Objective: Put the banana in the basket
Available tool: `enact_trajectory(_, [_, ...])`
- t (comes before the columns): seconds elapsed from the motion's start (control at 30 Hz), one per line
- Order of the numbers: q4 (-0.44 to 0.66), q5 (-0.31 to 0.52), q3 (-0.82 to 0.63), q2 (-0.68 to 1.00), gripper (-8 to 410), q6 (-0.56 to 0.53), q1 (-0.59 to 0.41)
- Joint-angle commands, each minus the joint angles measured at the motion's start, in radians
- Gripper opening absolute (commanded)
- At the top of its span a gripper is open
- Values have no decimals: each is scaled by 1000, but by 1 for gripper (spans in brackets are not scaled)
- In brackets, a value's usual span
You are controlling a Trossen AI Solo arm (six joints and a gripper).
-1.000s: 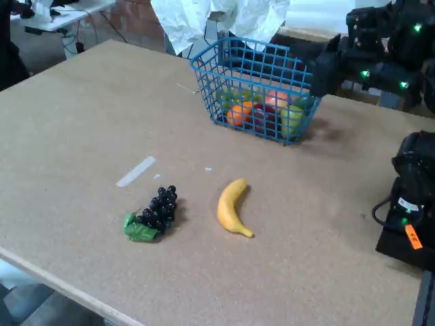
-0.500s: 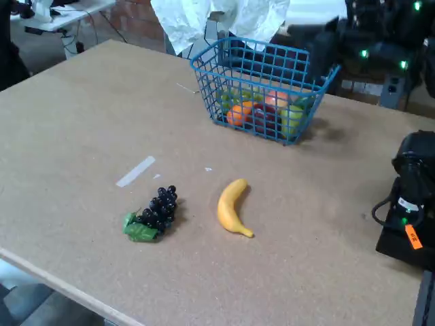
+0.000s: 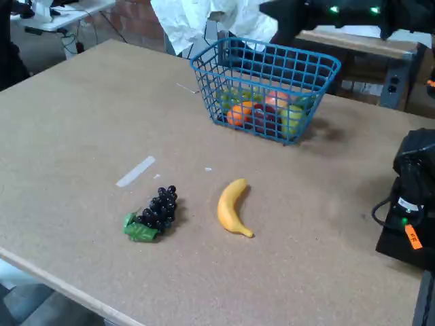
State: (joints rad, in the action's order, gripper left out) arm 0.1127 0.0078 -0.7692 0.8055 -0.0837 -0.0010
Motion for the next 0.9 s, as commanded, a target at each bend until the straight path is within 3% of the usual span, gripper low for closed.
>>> enact_trajectory(0.0, [-20, -3, -32, 109, 0, -44, 0])
enact_trajectory(0.3, [-29, -12, -151, 335, 0, -217, 4])
enact_trajectory(0.5, [-38, -169, -195, 403, 0, -303, 23])
enact_trajectory(0.63, [-33, -140, -193, 443, 0, -416, 35])
enact_trajectory(0.87, [-34, -92, -187, 506, 0, -493, 45])
